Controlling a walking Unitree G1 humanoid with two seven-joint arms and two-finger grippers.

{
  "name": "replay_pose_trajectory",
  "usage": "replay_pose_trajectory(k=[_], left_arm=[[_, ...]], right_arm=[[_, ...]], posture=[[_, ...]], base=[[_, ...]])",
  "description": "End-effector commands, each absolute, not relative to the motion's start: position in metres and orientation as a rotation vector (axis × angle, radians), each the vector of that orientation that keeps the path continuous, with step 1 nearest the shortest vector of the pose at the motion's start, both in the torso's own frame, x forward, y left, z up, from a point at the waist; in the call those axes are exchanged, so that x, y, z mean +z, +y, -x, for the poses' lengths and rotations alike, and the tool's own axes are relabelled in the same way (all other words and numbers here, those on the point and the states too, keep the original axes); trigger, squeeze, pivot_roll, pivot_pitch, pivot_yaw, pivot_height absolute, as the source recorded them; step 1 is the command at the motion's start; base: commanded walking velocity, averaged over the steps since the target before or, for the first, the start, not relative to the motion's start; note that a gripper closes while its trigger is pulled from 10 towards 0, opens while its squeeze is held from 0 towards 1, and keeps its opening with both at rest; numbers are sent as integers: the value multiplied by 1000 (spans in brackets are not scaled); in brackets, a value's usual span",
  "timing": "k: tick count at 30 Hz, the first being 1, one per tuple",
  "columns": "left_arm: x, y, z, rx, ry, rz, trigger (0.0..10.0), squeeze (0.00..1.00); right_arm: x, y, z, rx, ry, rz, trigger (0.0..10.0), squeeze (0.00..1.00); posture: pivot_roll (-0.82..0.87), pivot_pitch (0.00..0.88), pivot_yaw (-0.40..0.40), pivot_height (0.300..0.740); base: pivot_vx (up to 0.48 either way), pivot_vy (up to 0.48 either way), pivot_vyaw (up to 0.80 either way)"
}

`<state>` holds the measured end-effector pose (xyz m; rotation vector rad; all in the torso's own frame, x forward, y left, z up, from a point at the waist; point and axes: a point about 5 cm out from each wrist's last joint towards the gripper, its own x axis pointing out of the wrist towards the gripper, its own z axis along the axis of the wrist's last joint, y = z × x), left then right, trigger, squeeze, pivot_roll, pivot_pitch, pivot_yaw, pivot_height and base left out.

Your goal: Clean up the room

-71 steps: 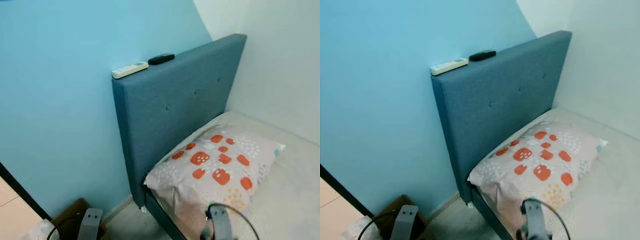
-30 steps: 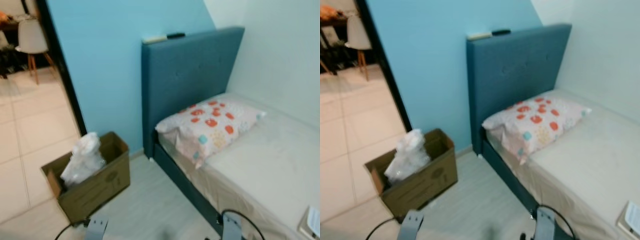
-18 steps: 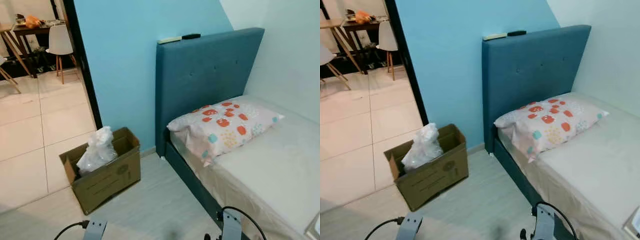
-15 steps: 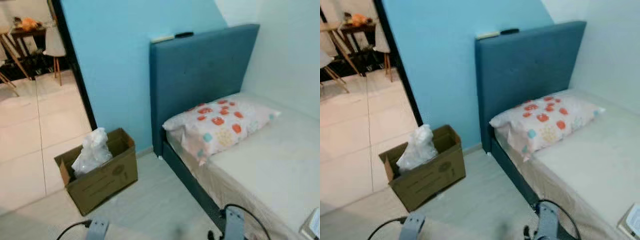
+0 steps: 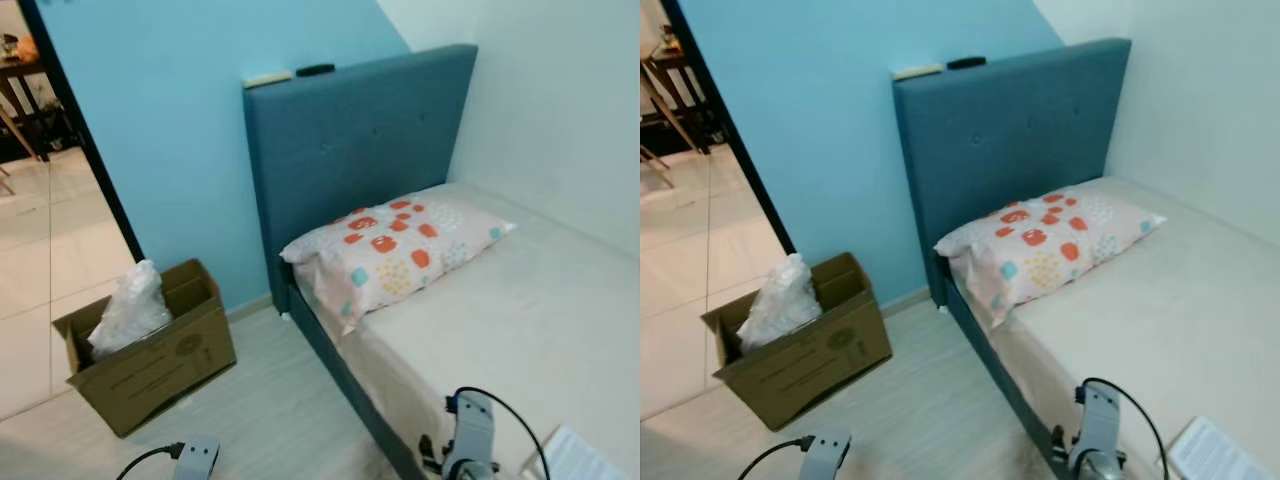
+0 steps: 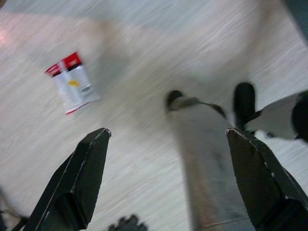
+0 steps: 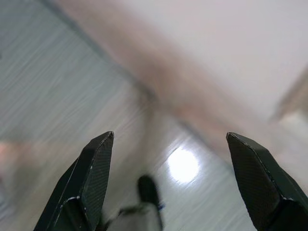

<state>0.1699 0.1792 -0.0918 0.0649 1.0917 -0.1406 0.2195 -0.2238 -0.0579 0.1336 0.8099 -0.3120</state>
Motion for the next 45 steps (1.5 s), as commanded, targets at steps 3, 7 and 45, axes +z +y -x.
replay_pose_trajectory(k=[3,7,45], left_arm=[[-92,185,-169,-115,1089,-83,10000,0],[-92,185,-169,-99,1093,-82,10000,0],[-93,184,-167,-92,1130,-64,10000,0]], right_arm=[[-52,-223,-229,-330,765,-151,10000,0],[-49,-227,-232,-341,752,-156,10000,0],[-49,-242,-227,-495,742,-305,10000,0]], posture=[[18,0,-2,715],[18,0,-3,715],[16,0,-3,715]], base=[[0,-160,0],[0,0,0],[-177,-93,0]])
